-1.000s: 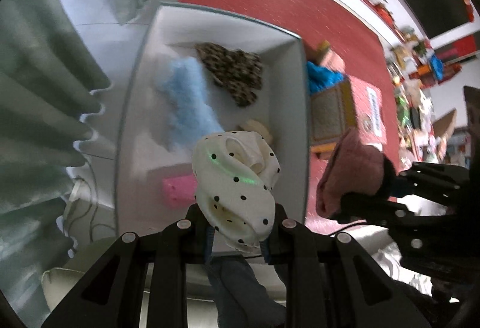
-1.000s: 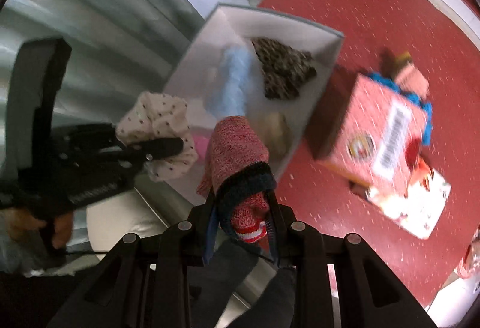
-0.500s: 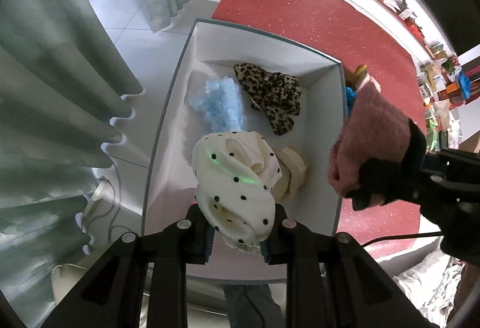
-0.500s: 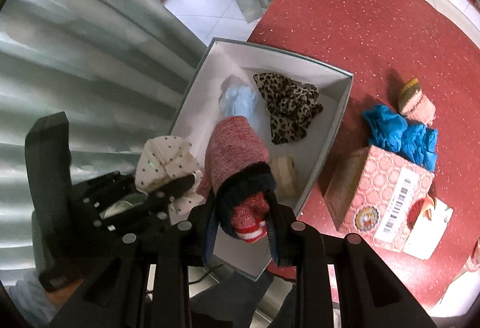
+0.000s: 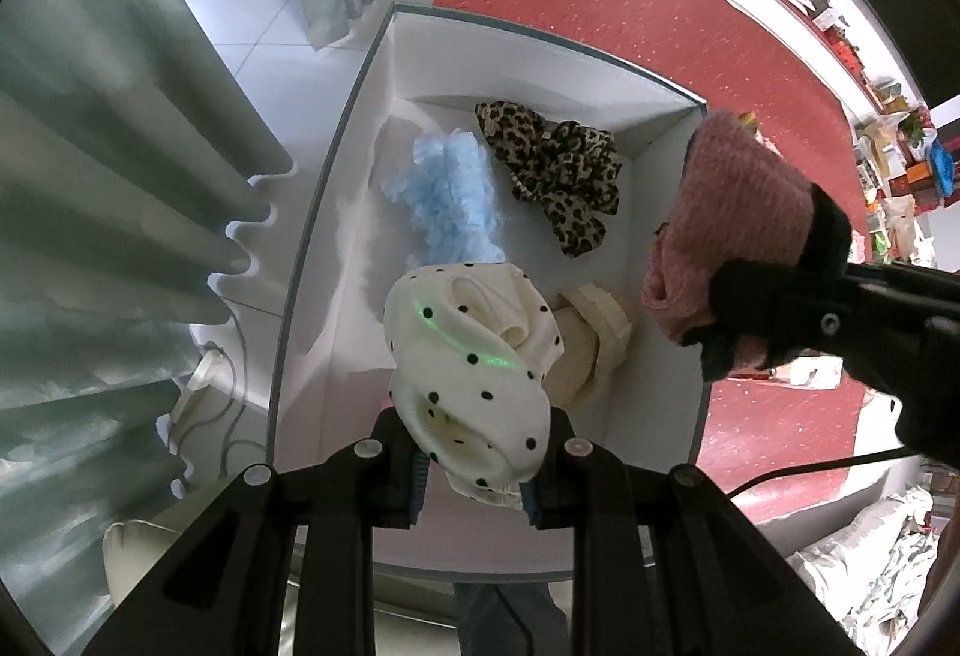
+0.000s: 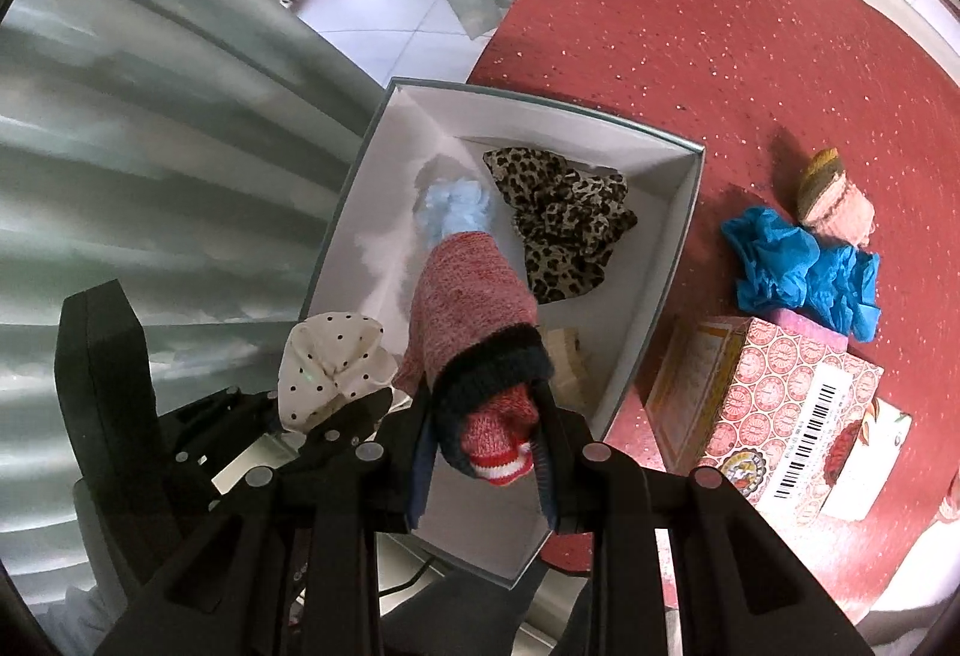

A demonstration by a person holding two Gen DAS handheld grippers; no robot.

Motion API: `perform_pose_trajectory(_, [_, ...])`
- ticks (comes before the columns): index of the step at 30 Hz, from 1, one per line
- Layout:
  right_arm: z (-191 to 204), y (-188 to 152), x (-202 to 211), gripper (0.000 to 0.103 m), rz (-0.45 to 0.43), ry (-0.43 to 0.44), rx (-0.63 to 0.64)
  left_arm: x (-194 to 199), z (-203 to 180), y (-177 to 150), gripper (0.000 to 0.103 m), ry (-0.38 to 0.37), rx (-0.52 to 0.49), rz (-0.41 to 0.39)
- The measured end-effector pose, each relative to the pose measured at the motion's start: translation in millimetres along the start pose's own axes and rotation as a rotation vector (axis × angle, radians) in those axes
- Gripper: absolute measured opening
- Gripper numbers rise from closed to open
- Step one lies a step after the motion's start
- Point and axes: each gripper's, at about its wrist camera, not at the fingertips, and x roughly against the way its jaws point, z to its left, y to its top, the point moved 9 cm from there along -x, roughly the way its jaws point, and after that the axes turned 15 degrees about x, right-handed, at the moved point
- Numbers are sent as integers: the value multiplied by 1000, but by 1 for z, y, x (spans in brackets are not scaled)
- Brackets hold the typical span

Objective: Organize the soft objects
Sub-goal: 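Lower the scrunchie and pink hat into the white box and open both tools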

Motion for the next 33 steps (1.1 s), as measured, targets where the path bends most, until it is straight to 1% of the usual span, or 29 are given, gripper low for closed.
perform_pose_trajectory(11, [0,-2,-7,29,20,-3,3,-3,2,-1,26,23,-16,-2])
perform_pose_trajectory(33, [-1,-4,-16,29,50,-5,-9,-12,5,-4,26,38,-29,21])
